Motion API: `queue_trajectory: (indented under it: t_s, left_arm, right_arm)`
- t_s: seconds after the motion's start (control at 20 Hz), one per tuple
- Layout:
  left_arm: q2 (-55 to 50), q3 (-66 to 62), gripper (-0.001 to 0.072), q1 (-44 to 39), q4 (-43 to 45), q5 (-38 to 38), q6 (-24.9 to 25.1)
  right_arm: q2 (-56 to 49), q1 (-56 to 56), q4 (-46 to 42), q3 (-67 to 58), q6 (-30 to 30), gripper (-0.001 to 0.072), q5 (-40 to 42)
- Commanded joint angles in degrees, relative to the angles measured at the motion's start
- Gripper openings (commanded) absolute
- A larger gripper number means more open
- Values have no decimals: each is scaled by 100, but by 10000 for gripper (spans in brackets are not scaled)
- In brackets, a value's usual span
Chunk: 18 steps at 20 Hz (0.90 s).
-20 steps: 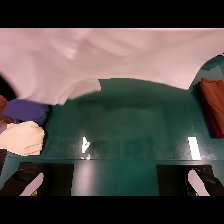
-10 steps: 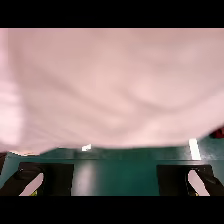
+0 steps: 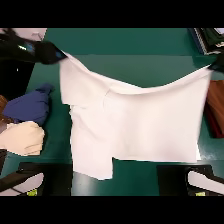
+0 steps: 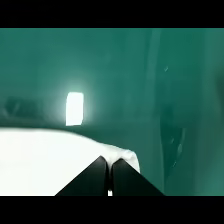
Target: Fold the shirts.
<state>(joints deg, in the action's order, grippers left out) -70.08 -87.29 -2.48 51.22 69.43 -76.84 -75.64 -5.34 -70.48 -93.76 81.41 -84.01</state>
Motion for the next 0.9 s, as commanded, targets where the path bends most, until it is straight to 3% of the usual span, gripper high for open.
queue_trajectory:
  t_s: [0.0,0.15,0.3,0.4,0.6,0.75,0.85]
  left_arm:
    - [-1126,348,23,2,68,-848,304]
    - [-1626,345,22,39,85,-2354,337]
    - [-1906,153,22,245,85,-3001,337]
    - [-2037,68,23,402,46,-2896,350]
    - [-2061,70,22,675,74,-1871,1150]
    - [-2061,236,22,885,470,-573,1189]
    - [-2061,568,22,960,654,-254,1191]
  right_arm:
    - [-1268,286,-7,238,2,16,442]
    - [-2092,284,-4,-378,20,16,892]
    - [-2573,280,-4,-1128,20,16,1272]
    - [-2820,284,-2,-1554,20,16,1311]
    - [-2920,293,20,-1635,-66,15,813]
    - [-2691,291,-26,-894,-155,15,566]
    - [-2485,260,-15,-247,-155,15,774]
